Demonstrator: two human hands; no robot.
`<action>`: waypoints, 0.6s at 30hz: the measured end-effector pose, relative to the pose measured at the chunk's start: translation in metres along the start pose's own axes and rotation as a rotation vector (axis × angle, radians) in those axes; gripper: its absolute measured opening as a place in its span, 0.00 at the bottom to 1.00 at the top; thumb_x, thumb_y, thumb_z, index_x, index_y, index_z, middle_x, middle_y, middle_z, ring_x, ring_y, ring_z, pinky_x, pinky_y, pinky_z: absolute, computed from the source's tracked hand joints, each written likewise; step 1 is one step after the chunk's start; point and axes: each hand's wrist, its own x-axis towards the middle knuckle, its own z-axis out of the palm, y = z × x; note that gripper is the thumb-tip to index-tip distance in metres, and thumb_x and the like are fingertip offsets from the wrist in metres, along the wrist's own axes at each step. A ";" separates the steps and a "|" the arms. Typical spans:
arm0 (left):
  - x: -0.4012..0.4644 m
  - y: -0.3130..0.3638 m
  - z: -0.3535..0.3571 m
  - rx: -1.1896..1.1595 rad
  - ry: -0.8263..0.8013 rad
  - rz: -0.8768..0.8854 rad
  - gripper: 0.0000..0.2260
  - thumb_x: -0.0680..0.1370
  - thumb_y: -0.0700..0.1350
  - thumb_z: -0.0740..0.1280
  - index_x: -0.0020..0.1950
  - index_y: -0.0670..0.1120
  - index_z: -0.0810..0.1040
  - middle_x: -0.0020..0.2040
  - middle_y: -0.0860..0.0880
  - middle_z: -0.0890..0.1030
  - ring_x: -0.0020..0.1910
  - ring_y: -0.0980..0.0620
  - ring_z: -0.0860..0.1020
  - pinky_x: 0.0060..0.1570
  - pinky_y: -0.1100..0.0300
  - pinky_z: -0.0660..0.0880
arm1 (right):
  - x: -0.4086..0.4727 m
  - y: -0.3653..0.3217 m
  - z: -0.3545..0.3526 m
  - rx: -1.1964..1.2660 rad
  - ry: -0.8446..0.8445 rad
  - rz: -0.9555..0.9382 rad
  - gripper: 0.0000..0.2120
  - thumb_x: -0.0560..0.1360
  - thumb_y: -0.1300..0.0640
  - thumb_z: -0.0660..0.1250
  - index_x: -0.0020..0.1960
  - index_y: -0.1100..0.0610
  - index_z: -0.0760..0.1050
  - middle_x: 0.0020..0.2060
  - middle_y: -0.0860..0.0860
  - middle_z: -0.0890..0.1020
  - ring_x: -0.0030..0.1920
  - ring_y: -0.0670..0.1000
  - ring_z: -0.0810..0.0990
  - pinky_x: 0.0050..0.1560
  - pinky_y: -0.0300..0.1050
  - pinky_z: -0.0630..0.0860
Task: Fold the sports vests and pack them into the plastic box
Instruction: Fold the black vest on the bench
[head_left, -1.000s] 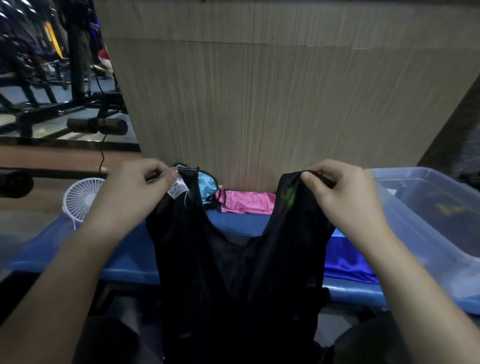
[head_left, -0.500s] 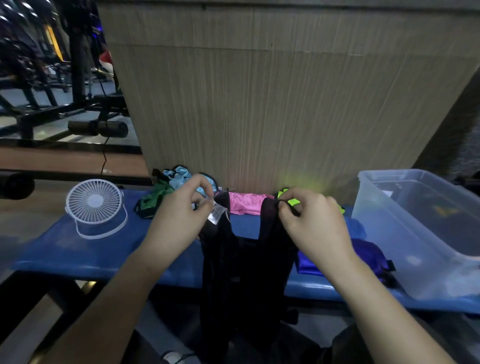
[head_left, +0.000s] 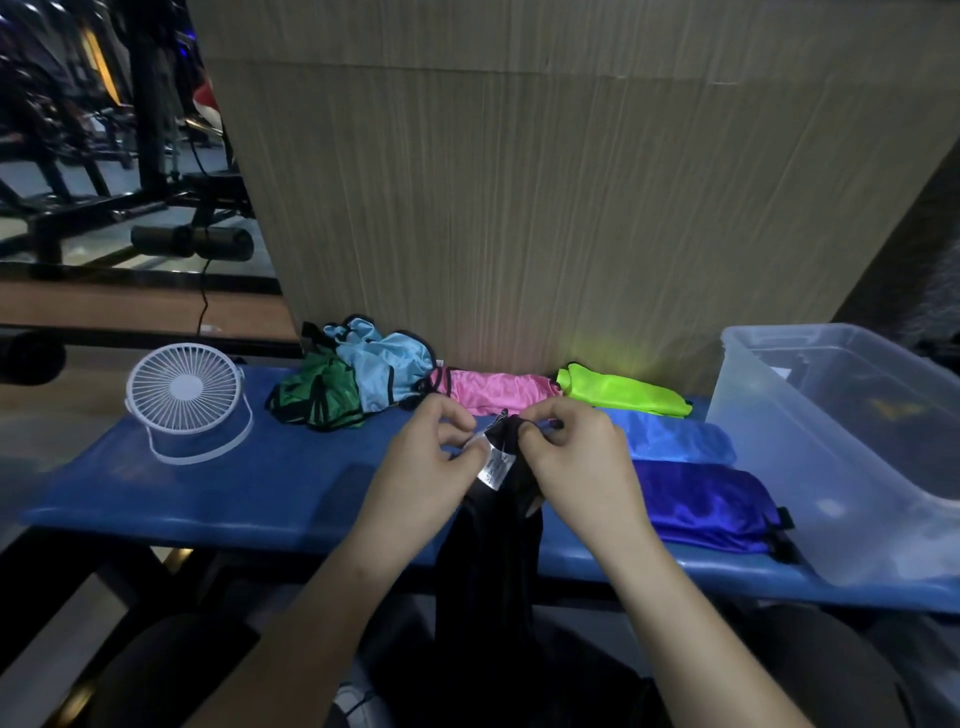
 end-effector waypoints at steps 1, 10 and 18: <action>0.000 -0.001 0.002 -0.005 0.000 -0.005 0.09 0.75 0.44 0.72 0.46 0.56 0.73 0.41 0.56 0.84 0.36 0.58 0.80 0.42 0.59 0.73 | -0.002 0.001 0.003 -0.003 0.003 0.002 0.03 0.74 0.56 0.67 0.43 0.51 0.80 0.29 0.48 0.81 0.33 0.49 0.81 0.37 0.42 0.74; 0.000 -0.009 0.006 -0.123 -0.043 0.016 0.09 0.71 0.46 0.69 0.45 0.61 0.75 0.42 0.53 0.85 0.43 0.54 0.84 0.50 0.50 0.79 | -0.021 -0.004 0.014 0.055 -0.053 -0.075 0.04 0.75 0.53 0.68 0.47 0.51 0.81 0.30 0.48 0.83 0.30 0.44 0.77 0.38 0.46 0.76; -0.008 0.004 -0.007 -0.263 -0.143 0.017 0.04 0.79 0.48 0.69 0.53 0.51 0.78 0.41 0.45 0.85 0.41 0.51 0.80 0.48 0.53 0.74 | -0.026 -0.003 0.008 0.413 -0.316 0.016 0.22 0.77 0.67 0.55 0.60 0.48 0.80 0.32 0.56 0.83 0.32 0.56 0.84 0.35 0.54 0.83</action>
